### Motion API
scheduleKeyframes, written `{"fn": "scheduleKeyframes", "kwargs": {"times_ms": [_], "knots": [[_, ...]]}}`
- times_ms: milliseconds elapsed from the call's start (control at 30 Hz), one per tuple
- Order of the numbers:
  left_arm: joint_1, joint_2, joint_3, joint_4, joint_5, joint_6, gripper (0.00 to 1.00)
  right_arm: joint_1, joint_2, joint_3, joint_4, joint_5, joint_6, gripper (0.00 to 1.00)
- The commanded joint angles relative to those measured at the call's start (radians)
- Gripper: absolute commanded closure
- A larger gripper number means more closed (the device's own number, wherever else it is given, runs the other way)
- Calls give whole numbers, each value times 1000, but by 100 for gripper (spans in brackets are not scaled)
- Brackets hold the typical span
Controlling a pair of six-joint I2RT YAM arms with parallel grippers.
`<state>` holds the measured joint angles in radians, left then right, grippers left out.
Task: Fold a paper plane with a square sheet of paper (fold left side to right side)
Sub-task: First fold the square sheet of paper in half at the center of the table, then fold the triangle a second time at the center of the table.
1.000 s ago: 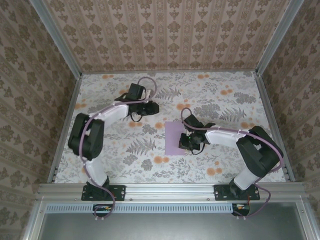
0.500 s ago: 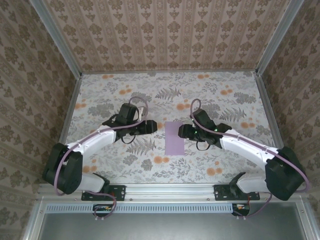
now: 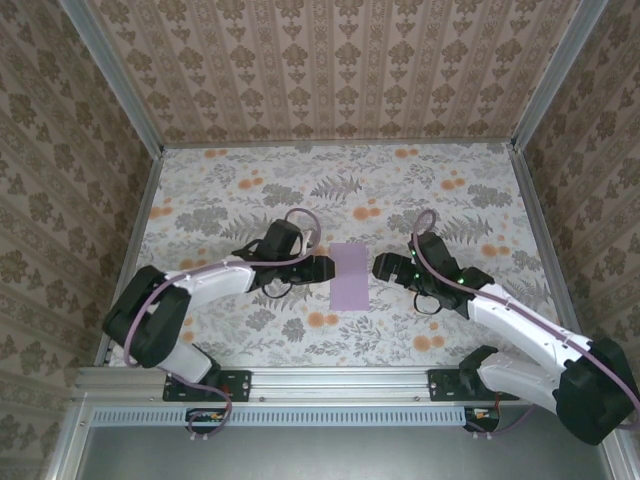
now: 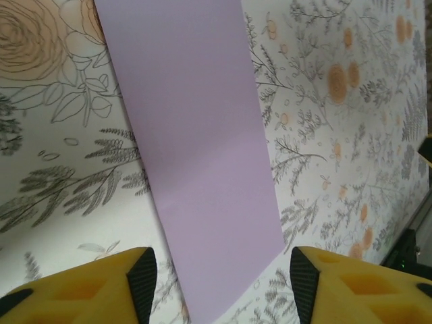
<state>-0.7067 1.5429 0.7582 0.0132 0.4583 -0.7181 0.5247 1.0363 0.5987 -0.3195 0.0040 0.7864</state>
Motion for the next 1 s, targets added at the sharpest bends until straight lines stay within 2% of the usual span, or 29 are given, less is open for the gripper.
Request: {"fn": "scheduleKeyframes", "kwargs": {"times_ms": [0, 200, 400, 633, 800, 967], "knots": [[-16, 73, 75, 54, 18, -10, 48, -8, -29, -26, -28, 1, 25, 0], [-28, 191, 139, 85, 24, -7, 57, -9, -33, -40, -33, -23, 26, 0], [-30, 230, 160, 43, -6, 12, 62, -10, -19, -41, -28, -42, 31, 0], [-39, 253, 153, 14, -27, 28, 65, -12, 65, -1, 15, -177, -2, 1], [-41, 260, 138, 1, -41, 32, 66, -12, 132, 22, 51, -268, -8, 11], [-49, 255, 118, -1, -49, 27, 68, -11, 218, 49, 86, -349, 7, 25]]}}
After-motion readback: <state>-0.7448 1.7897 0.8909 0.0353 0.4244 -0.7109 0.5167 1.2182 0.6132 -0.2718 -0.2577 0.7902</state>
